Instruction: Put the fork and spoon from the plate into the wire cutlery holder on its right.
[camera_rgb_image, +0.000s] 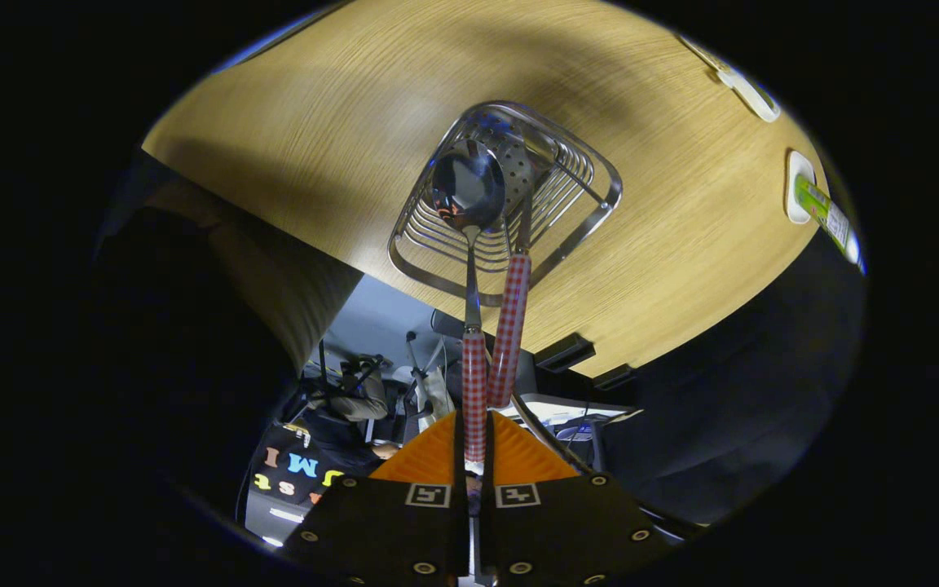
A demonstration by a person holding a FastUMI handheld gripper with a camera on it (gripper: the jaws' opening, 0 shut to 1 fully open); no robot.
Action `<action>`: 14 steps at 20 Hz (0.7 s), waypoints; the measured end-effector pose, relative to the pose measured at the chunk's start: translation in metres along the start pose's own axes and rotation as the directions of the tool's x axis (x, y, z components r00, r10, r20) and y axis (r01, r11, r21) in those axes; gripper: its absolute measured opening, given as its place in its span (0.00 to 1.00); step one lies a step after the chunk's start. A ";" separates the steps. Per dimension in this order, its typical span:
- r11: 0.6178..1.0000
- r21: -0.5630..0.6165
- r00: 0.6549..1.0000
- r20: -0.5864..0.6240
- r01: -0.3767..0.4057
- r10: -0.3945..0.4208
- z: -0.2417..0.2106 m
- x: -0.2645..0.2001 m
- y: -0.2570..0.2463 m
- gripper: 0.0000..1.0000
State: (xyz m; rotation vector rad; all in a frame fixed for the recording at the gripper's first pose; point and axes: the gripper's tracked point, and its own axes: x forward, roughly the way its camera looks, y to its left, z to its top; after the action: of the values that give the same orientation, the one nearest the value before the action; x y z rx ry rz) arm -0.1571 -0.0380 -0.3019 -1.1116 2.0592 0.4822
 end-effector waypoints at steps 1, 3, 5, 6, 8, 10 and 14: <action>1.000 0.003 1.000 -0.020 -0.017 0.017 0.000 -0.001 0.001 0.06; 0.999 0.015 0.998 -0.024 -0.052 0.052 0.003 -0.004 0.002 0.06; 0.995 0.041 0.996 -0.008 -0.087 0.088 0.003 -0.002 0.005 0.09; 0.994 0.048 0.995 0.007 -0.102 0.102 0.004 -0.002 0.007 0.10; 0.991 0.050 0.992 0.029 -0.121 0.120 0.005 -0.001 0.010 0.12; 0.988 0.060 0.989 0.061 -0.140 0.136 0.007 -0.001 0.012 0.13; 0.978 0.078 0.971 0.159 -0.191 0.177 0.012 -0.022 0.021 0.14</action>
State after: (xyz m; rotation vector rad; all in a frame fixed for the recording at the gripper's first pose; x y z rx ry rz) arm -0.1617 -0.0070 -0.2936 -0.8076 2.0385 0.5388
